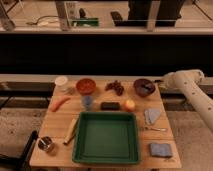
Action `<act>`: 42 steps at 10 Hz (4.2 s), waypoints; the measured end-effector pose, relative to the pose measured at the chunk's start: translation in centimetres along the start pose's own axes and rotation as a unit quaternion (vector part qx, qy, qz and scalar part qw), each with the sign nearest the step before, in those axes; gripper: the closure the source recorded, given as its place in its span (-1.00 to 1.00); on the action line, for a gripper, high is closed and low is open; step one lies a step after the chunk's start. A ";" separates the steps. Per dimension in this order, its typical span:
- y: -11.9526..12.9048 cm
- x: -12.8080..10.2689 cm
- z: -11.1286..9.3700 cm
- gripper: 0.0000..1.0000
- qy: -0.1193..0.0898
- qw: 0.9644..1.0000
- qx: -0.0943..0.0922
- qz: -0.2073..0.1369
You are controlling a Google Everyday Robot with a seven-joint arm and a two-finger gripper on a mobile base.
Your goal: Wipe purple bowl with brush
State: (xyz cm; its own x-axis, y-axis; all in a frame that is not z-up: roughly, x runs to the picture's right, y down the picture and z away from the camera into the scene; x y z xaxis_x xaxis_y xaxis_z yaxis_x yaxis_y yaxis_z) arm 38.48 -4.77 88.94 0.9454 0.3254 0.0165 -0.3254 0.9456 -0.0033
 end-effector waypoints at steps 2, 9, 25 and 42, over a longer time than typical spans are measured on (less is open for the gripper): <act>-0.2 0.3 0.2 1.00 0.009 1.000 -0.001 0.000; -2.2 0.5 2.3 1.00 0.041 0.999 -0.012 -0.006; 1.0 -2.0 1.1 1.00 0.045 0.998 -0.027 -0.025; -2.9 -4.0 6.3 1.00 0.078 0.995 -0.035 -0.047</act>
State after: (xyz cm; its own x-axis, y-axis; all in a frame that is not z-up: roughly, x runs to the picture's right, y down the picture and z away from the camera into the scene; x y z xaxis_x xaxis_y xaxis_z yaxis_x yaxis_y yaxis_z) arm 35.55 -8.78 95.22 0.9643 0.2276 -0.1357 -0.2395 0.9677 -0.0791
